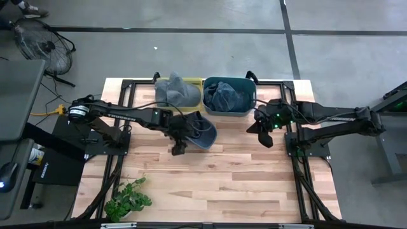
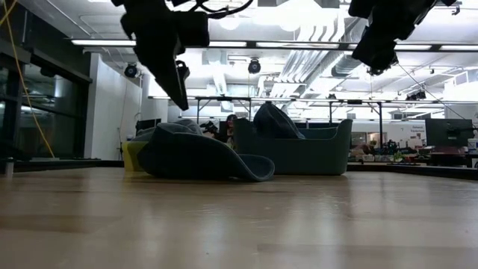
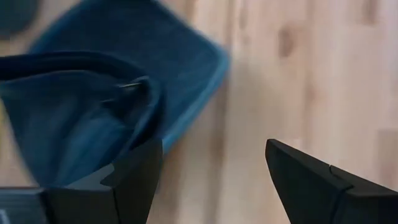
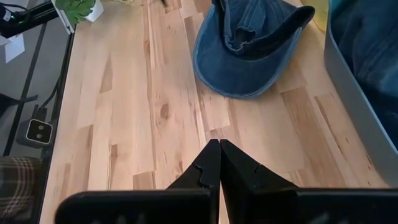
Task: Pick & Place hat
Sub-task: Put the blue cap into the blue bin
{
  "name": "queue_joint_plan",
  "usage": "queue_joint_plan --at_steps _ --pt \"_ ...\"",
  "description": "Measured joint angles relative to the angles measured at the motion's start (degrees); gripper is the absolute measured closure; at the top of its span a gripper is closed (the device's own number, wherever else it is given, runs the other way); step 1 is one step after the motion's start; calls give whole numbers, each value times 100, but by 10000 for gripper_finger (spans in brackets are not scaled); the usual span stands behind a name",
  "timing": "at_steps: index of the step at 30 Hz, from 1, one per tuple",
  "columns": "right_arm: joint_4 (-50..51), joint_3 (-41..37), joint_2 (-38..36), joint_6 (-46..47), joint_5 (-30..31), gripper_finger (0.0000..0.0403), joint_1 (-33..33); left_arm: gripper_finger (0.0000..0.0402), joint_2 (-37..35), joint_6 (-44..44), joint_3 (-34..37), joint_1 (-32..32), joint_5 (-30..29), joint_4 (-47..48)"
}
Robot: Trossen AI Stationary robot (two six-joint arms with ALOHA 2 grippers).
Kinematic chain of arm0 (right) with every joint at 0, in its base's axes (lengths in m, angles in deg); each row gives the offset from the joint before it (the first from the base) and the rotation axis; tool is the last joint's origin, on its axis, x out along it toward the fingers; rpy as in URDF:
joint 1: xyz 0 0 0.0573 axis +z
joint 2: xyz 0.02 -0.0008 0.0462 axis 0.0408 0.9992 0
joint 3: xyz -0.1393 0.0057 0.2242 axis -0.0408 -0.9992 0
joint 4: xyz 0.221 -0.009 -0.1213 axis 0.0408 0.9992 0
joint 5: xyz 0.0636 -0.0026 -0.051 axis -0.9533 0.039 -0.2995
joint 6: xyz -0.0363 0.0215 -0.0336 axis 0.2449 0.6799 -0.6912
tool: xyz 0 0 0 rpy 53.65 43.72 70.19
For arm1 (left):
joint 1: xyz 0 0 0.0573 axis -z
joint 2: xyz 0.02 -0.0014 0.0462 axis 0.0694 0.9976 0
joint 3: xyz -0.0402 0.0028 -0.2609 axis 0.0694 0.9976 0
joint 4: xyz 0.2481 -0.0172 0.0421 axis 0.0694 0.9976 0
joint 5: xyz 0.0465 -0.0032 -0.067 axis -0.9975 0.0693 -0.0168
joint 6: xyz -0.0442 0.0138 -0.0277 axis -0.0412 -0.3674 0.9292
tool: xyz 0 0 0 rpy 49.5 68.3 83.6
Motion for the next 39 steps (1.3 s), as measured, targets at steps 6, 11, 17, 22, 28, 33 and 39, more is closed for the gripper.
queue_joint_plan --at_steps 6,11,17,22,28,33,39 --pt "0 0 2 15 103 402 109 119 0 -298 0 0 -1193 429" --pt "-2 1 2 112 105 402 120 119 2 -527 0 -4 -1443 831" --pt "-10 2 2 147 107 402 118 119 102 -762 35 -102 -1427 737" --pt "-24 4 2 166 107 402 120 119 94 -768 342 -436 -1181 685" --pt "-24 4 2 168 107 402 120 119 92 -1006 515 -779 -542 654" --pt "-24 4 2 256 109 402 118 119 92 -1119 718 -975 -98 191" --pt "-22 4 2 302 160 402 118 119 92 -1093 833 -976 -51 -237"
